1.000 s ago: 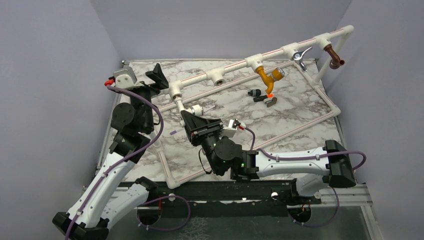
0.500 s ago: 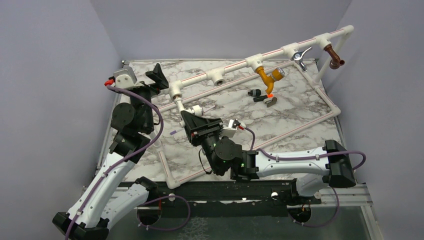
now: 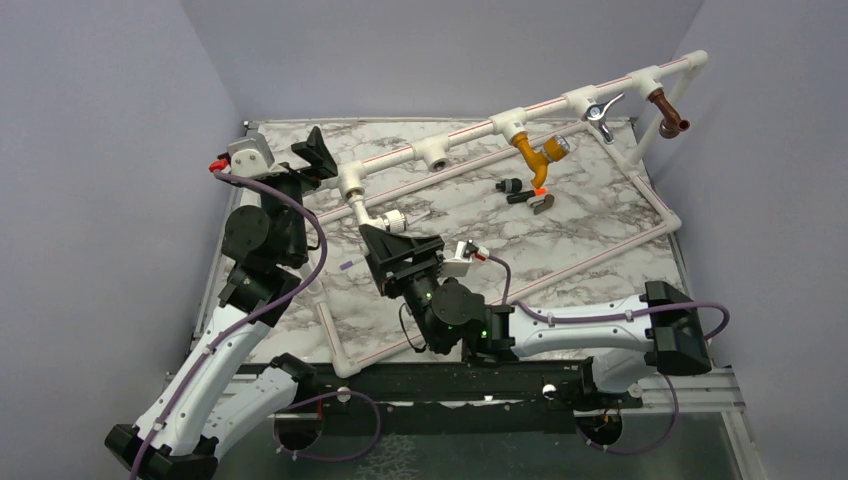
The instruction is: Install the water faucets
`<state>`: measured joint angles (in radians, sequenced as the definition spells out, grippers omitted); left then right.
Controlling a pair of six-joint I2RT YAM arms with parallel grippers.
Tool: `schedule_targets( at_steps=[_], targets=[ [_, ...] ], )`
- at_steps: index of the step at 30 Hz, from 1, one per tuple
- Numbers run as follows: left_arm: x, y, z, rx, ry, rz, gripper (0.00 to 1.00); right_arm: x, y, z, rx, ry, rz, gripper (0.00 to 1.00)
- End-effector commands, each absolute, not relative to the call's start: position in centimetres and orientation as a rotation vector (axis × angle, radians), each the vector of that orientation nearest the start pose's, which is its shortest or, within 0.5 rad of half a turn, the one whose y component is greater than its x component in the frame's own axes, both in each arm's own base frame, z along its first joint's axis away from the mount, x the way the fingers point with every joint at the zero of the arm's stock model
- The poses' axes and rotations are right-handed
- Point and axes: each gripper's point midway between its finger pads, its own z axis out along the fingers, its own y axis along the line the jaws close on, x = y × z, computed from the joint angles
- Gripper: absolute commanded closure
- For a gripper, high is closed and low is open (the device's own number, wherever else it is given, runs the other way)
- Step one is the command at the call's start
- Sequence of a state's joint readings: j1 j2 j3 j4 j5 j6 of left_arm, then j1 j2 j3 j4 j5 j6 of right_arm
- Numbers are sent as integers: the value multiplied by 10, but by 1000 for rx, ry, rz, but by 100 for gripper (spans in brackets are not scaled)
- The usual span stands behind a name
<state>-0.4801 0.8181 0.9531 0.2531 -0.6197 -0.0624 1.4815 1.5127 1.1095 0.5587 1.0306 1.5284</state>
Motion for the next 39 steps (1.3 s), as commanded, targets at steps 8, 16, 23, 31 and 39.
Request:
schedule_targets(
  at_steps=[8, 16, 23, 31, 39],
  targets=[
    [306, -20, 400, -339, 1347, 88, 1, 153, 419, 400, 724, 1333, 1711, 18],
    [310, -17, 397, -347, 1356, 98, 1, 140, 396, 416, 555, 1307, 1702, 18],
    [315, -17, 394, -350, 1368, 83, 1, 128, 391, 415, 276, 1413, 1551, 18],
    [318, -11, 391, -366, 1375, 96, 1, 114, 370, 434, -142, 1311, 1320, 22],
    [325, -13, 386, -361, 1402, 75, 1, 121, 351, 436, -532, 1200, 903, 26]
  ],
)
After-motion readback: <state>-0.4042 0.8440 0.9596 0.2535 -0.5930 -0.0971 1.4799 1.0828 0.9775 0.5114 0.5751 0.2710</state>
